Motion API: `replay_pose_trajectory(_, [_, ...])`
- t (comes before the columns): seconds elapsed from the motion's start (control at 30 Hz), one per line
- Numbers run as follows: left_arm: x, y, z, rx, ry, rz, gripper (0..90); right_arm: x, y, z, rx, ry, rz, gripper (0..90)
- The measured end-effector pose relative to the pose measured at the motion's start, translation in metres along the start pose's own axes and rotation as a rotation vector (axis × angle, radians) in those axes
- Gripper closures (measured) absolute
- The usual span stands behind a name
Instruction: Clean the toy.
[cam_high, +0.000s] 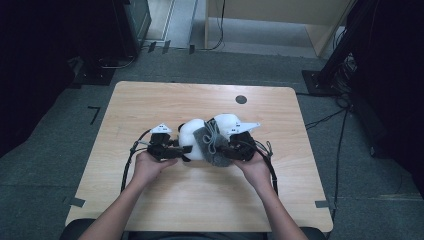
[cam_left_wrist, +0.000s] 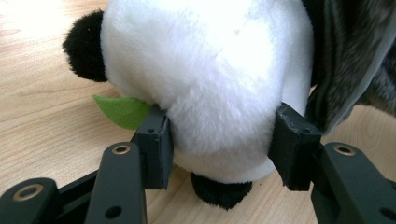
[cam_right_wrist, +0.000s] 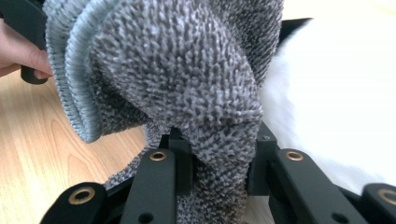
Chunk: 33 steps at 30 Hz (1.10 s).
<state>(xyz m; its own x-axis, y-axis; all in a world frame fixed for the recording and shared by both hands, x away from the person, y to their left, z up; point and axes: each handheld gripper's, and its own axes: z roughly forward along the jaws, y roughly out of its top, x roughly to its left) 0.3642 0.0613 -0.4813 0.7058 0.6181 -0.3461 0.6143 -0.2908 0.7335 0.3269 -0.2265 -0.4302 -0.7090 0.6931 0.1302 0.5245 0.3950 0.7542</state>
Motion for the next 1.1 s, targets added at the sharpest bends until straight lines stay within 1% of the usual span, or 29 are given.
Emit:
replay_pose_trajectory(0.1, [0.001, 0.001, 0.0, 0.004, -0.004, -0.006, 47.0, -0.006, -0.003, -0.007, -0.012, -0.008, 0.02, 70.4])
replay_pose_trajectory(0.23, [0.003, 0.003, 0.001, 0.004, -0.007, -0.015, 47.2, -0.016, -0.007, -0.02, -0.029, -0.035, 0.057, 70.1])
replay_pose_trajectory(0.37, [0.003, 0.004, 0.001, 0.012, -0.008, -0.02, 47.5, -0.029, -0.014, -0.032, -0.049, -0.062, 0.098, 69.6])
replay_pose_trajectory(0.4, [0.003, 0.004, 0.002, 0.011, -0.009, -0.021, 47.6, -0.032, -0.016, -0.035, -0.05, -0.068, 0.116, 69.6])
replay_pose_trajectory(0.47, [0.004, 0.005, 0.002, 0.011, -0.009, -0.018, 47.7, -0.039, -0.02, -0.041, -0.06, -0.087, 0.133, 69.7])
replay_pose_trajectory(0.53, [0.005, 0.005, 0.002, 0.011, -0.01, -0.019, 47.7, -0.048, -0.025, -0.046, -0.06, -0.112, 0.162, 69.8])
replay_pose_trajectory(0.57, [0.005, 0.005, 0.002, 0.012, -0.008, -0.018, 47.7, -0.051, -0.027, -0.047, -0.06, -0.122, 0.167, 69.9])
replay_pose_trajectory(0.63, [0.006, 0.005, 0.002, 0.013, -0.005, -0.015, 47.9, -0.06, -0.032, -0.049, -0.056, -0.153, 0.195, 70.3])
replay_pose_trajectory(0.7, [0.007, 0.005, 0.001, 0.014, -0.003, -0.011, 48.1, -0.069, -0.038, -0.049, -0.048, -0.176, 0.211, 70.4])
replay_pose_trajectory(0.73, [0.007, 0.005, 0.001, 0.013, -0.003, -0.012, 48.1, -0.072, -0.04, -0.048, -0.042, -0.181, 0.225, 70.4])
replay_pose_trajectory(0.8, [0.008, 0.005, 0.001, 0.013, -0.002, -0.01, 48.0, -0.078, -0.043, -0.046, -0.035, -0.187, 0.236, 70.4])
replay_pose_trajectory(0.9, [0.009, 0.005, 0.001, 0.011, -0.007, -0.012, 48.1, -0.081, -0.045, -0.045, -0.031, -0.197, 0.243, 70.4])
replay_pose_trajectory(0.97, [0.01, 0.006, 0.001, 0.007, -0.011, -0.02, 48.3, -0.081, -0.045, -0.047, -0.037, -0.204, 0.238, 70.4])
replay_pose_trajectory(1.03, [0.011, 0.007, 0.0, 0.007, -0.018, -0.024, 48.6, -0.08, -0.044, -0.051, -0.053, -0.205, 0.237, 70.4])
replay_pose_trajectory(1.1, [0.011, 0.007, 0.001, 0.006, -0.021, -0.028, 48.9, -0.075, -0.038, -0.062, -0.096, -0.178, 0.24, 71.6])
